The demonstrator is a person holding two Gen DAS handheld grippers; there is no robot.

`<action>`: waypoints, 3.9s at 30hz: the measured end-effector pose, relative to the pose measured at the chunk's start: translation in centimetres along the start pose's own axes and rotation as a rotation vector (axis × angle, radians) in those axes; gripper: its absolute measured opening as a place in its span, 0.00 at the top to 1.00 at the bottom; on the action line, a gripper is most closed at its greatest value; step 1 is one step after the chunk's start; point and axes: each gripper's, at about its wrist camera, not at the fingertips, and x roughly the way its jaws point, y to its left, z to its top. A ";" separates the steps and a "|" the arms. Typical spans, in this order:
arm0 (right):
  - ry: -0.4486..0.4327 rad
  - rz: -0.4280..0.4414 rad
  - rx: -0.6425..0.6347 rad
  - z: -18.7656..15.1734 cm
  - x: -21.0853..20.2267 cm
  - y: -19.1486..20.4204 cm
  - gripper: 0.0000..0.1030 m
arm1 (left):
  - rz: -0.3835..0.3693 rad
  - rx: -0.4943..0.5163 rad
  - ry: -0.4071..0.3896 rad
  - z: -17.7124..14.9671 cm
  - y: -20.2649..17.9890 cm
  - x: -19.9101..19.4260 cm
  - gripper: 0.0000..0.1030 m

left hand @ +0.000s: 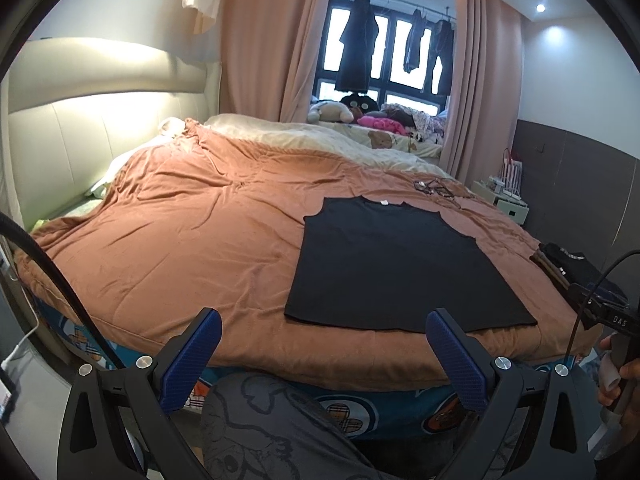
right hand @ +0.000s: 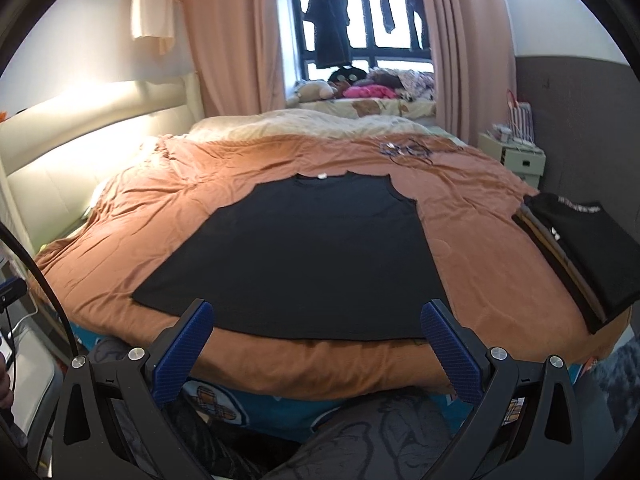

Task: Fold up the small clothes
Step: 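Close the left gripper on the shirt's side edge while the right gripper grasps it too, then lift the gripped side edge and fold it over toward the shirt's middle with both grippers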

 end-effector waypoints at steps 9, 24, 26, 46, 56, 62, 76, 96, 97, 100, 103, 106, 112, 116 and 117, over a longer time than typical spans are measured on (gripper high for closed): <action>0.082 -0.065 0.071 1.2 4.0 -1.9 0.00 | 0.012 -0.044 0.111 0.4 1.2 6.4 0.01; 0.205 -0.135 0.154 2.5 8.7 -4.0 0.00 | 0.014 -0.091 0.270 0.0 2.8 15.7 0.01; 0.221 -0.142 0.175 2.5 9.1 -4.5 0.00 | 0.015 -0.095 0.295 -0.1 3.0 17.0 0.00; 0.287 -0.085 0.348 1.2 12.4 -11.2 0.31 | 0.011 -0.233 0.457 -1.7 5.7 24.1 0.64; 0.263 -0.039 0.448 1.0 12.4 -12.9 0.60 | 0.030 -0.237 0.464 -1.5 6.3 25.0 0.89; 0.258 0.003 0.540 0.3 12.8 -14.3 0.68 | 0.038 -0.222 0.455 -1.2 6.3 25.2 0.95; 0.194 0.136 0.802 -3.1 11.8 -19.7 0.98 | 0.038 -0.222 0.407 -0.6 6.2 24.0 0.96; 0.003 0.189 0.687 -4.5 3.3 -18.3 0.98 | -0.013 -0.240 0.259 1.9 5.7 14.7 0.96; -0.005 0.193 0.682 -4.5 2.9 -18.0 0.98 | -0.013 -0.241 0.250 1.8 5.8 13.9 0.96; -0.022 0.204 0.670 -5.0 1.9 -17.5 0.98 | -0.019 -0.246 0.225 1.5 5.8 11.8 0.96; -0.037 0.214 0.654 -6.0 0.5 -17.0 0.98 | -0.030 -0.244 0.207 1.2 5.8 9.8 0.96; -0.044 0.235 0.643 -6.9 -0.7 -16.9 0.98 | -0.063 -0.250 0.195 1.0 5.9 7.6 0.96; -0.042 0.226 0.614 -8.5 -2.8 -17.3 0.98 | -0.082 -0.258 0.191 -0.1 6.5 4.2 0.96; -0.051 0.224 0.615 -9.1 -3.8 -17.3 0.98 | -0.081 -0.266 0.172 -0.5 6.9 2.0 0.96; -0.053 0.222 0.613 -9.1 -4.0 -17.3 0.98 | -0.083 -0.270 0.169 -0.6 7.0 1.7 0.96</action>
